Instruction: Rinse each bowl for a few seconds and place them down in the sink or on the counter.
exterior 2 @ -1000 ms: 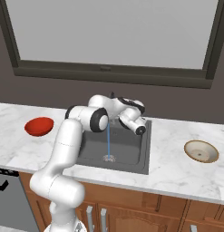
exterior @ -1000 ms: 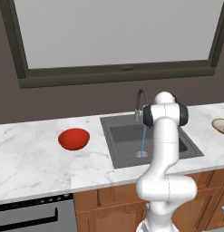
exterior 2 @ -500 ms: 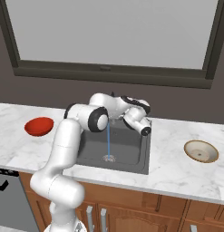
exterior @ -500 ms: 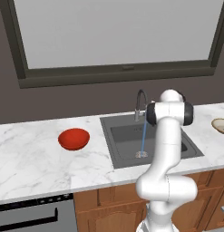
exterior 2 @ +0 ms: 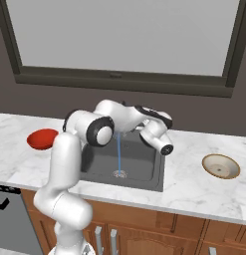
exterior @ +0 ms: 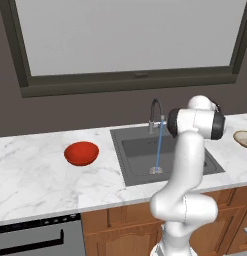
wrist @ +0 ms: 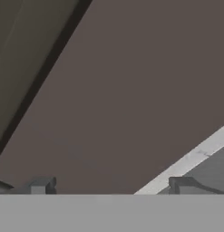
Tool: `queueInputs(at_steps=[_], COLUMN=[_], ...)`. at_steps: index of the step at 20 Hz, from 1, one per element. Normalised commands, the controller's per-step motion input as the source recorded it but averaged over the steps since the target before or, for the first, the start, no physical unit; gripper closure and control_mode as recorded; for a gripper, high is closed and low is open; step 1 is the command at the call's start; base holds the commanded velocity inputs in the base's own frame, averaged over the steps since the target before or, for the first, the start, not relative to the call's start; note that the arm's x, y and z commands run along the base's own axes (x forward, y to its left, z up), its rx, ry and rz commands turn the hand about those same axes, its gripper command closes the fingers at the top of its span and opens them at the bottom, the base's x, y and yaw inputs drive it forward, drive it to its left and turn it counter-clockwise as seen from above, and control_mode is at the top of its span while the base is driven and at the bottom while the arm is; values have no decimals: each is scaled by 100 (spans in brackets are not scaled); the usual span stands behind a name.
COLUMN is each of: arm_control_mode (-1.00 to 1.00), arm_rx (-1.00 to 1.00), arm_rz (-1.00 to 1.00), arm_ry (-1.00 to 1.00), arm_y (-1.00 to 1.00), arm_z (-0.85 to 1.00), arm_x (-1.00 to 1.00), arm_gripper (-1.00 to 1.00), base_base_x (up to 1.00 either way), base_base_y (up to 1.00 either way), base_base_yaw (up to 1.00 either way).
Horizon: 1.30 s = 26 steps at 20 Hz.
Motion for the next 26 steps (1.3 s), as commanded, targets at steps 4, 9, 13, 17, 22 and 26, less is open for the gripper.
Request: queueInputs(at_steps=[4, 9, 13, 17, 22, 26], arm_control_mode=[-100, -100, -100, -100, -100, -100], arm_rx=[16, 12, 8, 0, -6, -12], arm_rz=[-10, -13, -13, -8, 2, 12], arm_ry=[13, 7, 5, 8, 18, 15], arm_y=[-27, -26, -19, -9, -5, -8], arm_z=[48, 62, 52, 24, 4, 15], arm_x=[-82, -62, -62, -74, -53, -63], arm_gripper=[-100, -100, -100, -100, -100, -100], base_base_x=[0, 0, 0, 0, 0, 0], base_base_y=[0, 0, 0, 0, 0, 0], base_base_yaw=[0, 0, 0, 0, 0, 0])
